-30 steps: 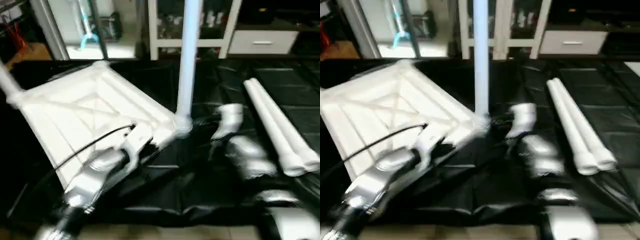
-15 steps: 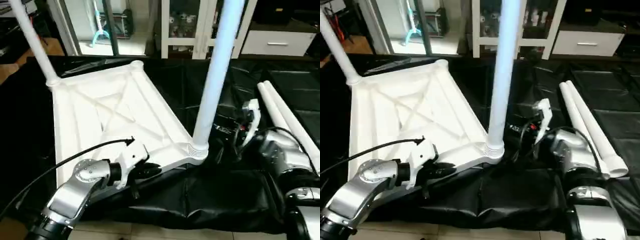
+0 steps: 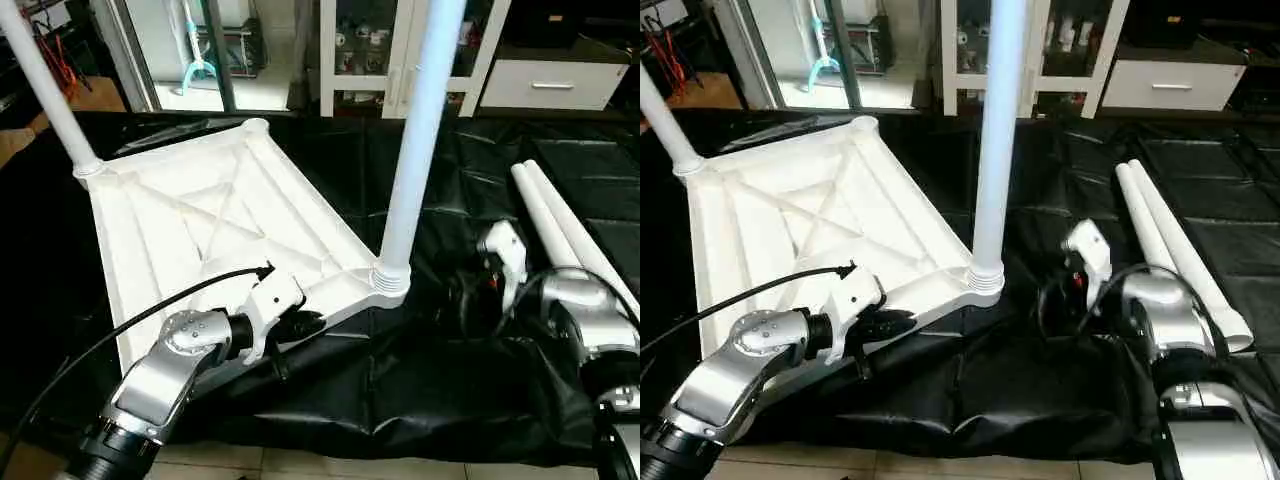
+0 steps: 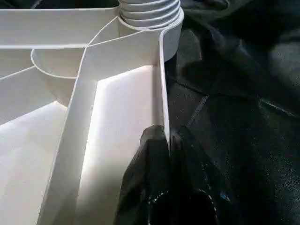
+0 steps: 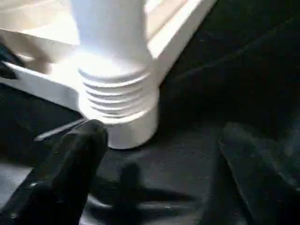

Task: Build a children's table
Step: Insert table leg to table base

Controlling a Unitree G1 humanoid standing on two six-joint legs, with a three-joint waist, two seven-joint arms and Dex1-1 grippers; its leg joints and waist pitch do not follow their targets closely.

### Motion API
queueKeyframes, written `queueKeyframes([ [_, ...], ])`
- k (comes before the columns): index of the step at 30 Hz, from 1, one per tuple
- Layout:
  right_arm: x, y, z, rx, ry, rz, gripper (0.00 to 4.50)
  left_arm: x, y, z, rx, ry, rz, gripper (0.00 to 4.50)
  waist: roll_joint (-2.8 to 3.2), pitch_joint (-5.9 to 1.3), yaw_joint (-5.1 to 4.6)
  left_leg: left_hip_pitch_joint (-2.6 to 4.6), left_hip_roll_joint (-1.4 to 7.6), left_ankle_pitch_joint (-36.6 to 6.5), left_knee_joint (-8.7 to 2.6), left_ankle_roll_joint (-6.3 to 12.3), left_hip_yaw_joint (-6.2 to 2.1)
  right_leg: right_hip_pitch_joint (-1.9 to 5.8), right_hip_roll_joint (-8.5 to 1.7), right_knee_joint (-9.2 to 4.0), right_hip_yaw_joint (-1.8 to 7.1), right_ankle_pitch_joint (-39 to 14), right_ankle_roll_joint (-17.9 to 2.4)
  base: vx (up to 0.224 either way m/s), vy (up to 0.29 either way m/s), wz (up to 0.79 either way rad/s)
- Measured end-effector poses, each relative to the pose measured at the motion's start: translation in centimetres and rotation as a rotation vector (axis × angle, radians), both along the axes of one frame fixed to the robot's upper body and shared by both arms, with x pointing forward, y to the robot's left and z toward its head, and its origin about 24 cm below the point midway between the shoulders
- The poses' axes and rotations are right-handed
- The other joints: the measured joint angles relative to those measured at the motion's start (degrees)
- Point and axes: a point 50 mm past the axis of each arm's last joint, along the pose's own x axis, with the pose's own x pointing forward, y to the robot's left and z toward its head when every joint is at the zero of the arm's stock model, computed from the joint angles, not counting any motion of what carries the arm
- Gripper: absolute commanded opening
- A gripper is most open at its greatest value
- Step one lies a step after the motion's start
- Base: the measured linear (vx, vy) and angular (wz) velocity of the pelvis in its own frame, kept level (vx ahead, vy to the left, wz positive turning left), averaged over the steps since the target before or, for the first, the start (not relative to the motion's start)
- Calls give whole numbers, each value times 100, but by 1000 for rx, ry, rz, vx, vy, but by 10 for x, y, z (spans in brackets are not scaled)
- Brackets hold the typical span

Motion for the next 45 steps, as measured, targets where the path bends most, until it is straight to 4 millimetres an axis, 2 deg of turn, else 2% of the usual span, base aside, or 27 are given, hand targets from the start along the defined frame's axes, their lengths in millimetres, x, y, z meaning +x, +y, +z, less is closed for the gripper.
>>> queueKeyframes([
  [28,1,1,2,2,-8,8,443,0,0,0,1,-2,2,0,-1,0,-28,-8,2,-9,32,16,-7,0,-3,5,-5,0,1,0,0,0],
  [30,1,13,2,90,-11,38,443,1,0,0,3,0,3,0,11,-3,-52,-9,4,-10,33,16,-9,0,-3,8,-6,1,1,0,0,0],
  [33,4,49,3,261,-30,95,443,4,1,0,9,1,8,0,16,-3,-74,-7,9,-8,36,14,-14,-1,-1,21,-10,0,1,0,0,0],
  [36,4,46,9,267,-15,128,443,4,0,1,8,1,-12,0,18,-2,10,-12,7,-13,58,23,-16,1,-10,12,-15,1,1,0,0,0],
  [41,4,46,10,271,-19,129,443,3,-1,1,2,1,-17,0,17,-2,30,-19,7,-15,61,26,-13,-4,-10,13,-15,3,5,0,0,0],
  [45,7,56,9,253,-53,112,443,2,-3,0,2,4,-24,0,18,-2,20,-17,7,-15,61,25,-13,-3,-10,13,-14,3,5,0,0,0],
])
